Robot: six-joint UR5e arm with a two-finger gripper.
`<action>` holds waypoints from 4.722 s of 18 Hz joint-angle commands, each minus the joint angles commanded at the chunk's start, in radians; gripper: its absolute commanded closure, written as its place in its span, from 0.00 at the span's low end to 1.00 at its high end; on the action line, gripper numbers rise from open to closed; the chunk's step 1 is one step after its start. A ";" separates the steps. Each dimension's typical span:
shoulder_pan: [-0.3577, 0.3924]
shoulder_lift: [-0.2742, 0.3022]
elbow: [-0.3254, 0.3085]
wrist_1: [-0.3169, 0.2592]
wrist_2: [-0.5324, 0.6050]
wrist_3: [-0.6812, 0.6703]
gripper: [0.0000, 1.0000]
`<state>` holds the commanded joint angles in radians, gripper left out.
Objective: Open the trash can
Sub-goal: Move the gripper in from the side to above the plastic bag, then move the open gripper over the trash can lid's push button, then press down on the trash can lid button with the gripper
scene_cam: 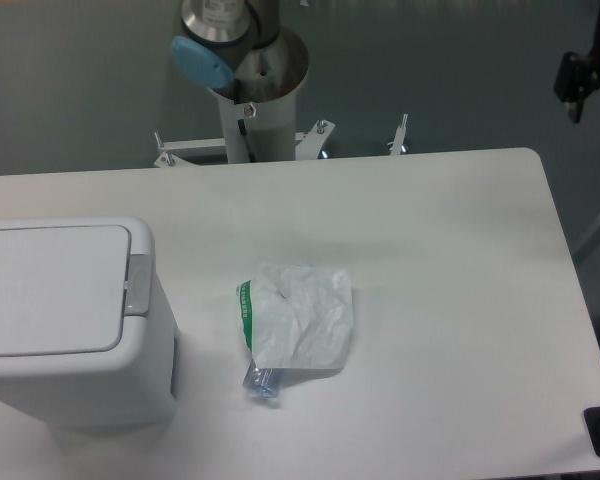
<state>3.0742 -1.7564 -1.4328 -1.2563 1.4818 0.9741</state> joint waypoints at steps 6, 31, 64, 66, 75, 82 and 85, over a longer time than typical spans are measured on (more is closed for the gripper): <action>-0.041 0.003 -0.002 0.003 -0.003 -0.011 0.00; -0.577 -0.006 0.025 0.023 -0.100 -0.882 0.00; -0.824 -0.017 0.020 0.067 -0.147 -0.962 0.00; -0.825 -0.020 0.018 0.067 -0.144 -0.962 0.00; -0.825 -0.026 0.012 0.067 -0.144 -0.962 0.00; -0.830 -0.025 0.011 0.067 -0.143 -0.962 0.00; -0.830 -0.025 0.011 0.067 -0.143 -0.962 0.00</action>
<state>2.2442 -1.7810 -1.4220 -1.1888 1.3392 0.0123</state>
